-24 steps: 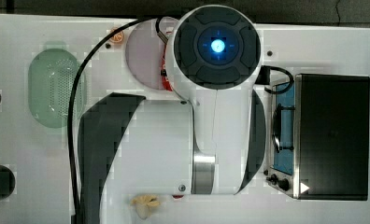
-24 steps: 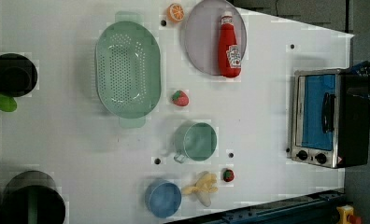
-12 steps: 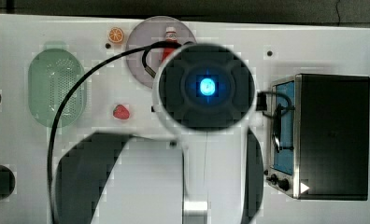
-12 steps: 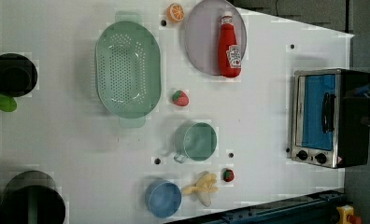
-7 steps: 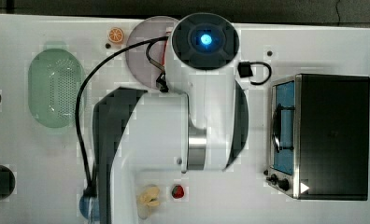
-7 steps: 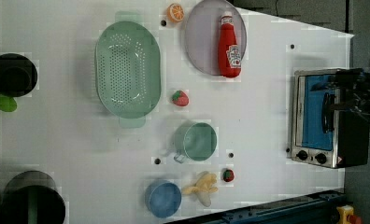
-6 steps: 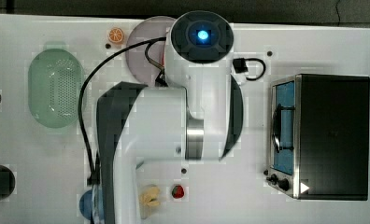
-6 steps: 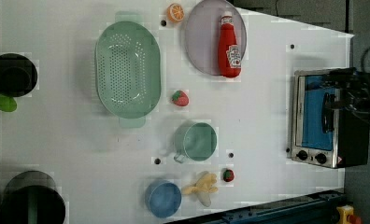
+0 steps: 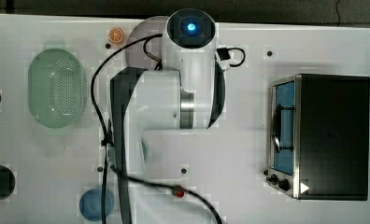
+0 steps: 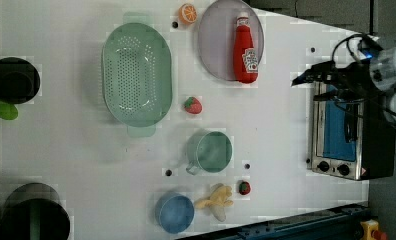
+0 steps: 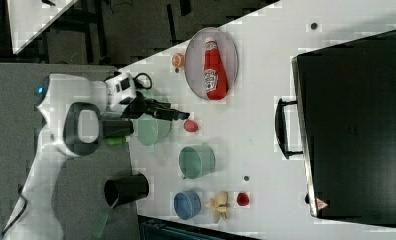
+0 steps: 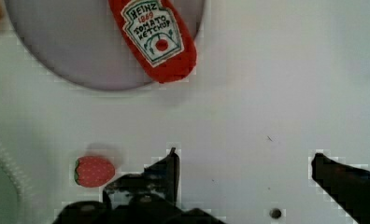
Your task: Pick ketchup from plate and place it on table.
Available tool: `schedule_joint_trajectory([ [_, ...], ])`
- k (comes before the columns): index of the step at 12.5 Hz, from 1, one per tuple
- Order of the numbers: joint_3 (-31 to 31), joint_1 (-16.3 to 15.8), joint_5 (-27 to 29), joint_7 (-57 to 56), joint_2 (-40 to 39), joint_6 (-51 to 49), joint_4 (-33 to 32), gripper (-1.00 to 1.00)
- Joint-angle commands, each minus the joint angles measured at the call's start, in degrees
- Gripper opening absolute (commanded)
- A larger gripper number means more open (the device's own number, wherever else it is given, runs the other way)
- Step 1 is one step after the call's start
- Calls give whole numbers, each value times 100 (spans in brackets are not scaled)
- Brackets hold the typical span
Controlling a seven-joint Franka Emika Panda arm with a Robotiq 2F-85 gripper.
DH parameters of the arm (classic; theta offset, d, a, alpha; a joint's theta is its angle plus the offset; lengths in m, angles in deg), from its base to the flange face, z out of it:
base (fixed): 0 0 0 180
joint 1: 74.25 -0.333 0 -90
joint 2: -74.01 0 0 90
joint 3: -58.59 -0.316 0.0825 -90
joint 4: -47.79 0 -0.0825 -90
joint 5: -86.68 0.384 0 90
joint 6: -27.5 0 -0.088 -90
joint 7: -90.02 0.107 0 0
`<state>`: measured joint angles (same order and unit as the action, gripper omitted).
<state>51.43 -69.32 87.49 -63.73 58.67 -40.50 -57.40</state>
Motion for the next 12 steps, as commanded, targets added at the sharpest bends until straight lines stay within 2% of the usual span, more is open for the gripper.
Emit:
schedule_joint_trajectory([
  [1, -86, -113, -12, -838, -294, 502, 184, 100],
  [5, -77, -121, -232, -1488, -874, 1250, 196, 100],
  [9, -76, -146, -576, -1526, -1405, 2216, 200, 100],
  [12, -76, -170, -625, -1690, -1791, 2800, 200, 100],
])
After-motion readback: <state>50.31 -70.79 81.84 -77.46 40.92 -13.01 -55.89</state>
